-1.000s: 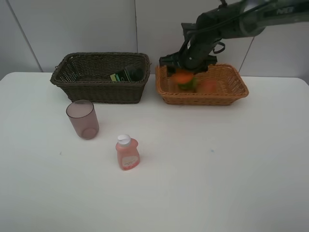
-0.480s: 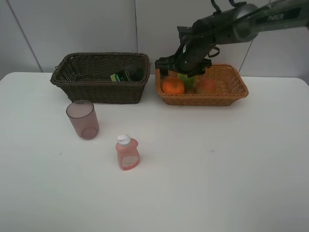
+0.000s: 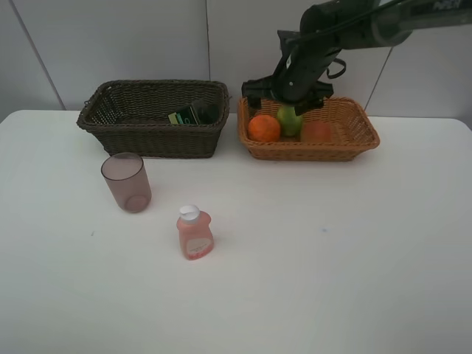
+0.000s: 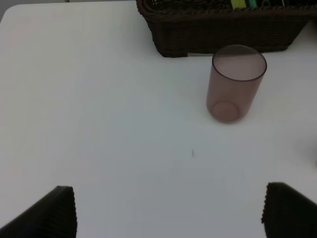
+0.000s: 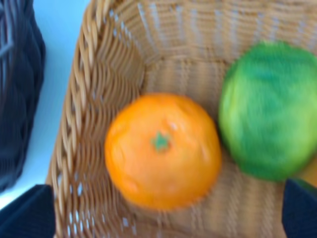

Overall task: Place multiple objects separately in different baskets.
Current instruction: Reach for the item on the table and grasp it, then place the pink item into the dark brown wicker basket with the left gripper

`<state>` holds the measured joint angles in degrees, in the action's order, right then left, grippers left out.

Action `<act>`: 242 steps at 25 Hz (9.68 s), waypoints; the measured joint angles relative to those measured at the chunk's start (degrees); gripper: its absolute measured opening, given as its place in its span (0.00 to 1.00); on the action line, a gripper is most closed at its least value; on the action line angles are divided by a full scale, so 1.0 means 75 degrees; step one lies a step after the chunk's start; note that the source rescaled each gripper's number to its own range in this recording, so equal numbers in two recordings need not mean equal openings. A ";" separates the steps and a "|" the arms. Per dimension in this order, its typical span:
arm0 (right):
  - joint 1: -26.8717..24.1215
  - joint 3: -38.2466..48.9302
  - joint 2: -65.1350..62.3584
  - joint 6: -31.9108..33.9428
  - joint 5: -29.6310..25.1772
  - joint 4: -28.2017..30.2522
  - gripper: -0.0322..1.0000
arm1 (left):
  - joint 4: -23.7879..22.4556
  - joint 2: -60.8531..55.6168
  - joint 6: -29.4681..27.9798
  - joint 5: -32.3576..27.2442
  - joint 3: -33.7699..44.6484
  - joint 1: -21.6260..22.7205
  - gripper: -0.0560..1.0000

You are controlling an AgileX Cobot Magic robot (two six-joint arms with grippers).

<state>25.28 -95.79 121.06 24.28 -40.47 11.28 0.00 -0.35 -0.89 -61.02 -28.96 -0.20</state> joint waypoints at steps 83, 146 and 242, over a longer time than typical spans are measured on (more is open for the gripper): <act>-0.1415 0.8764 -1.6170 -0.2759 -0.2765 -0.1101 0.98 | 0.0000 0.0000 0.0000 0.0000 0.0000 0.0000 0.97; -0.3224 0.8786 -1.6170 -0.2752 -0.2726 -0.1101 0.98 | 0.0070 0.1136 0.0000 0.0247 -0.0371 0.0000 0.97; -0.3224 0.8786 -1.6170 -0.2752 -0.2716 -0.1101 0.98 | -0.0586 1.3810 -0.2135 0.5059 -0.3410 -0.2034 0.05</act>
<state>1.10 -29.89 -0.21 3.64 -60.84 3.02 -4.39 103.23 -16.91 -23.08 -54.54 -15.45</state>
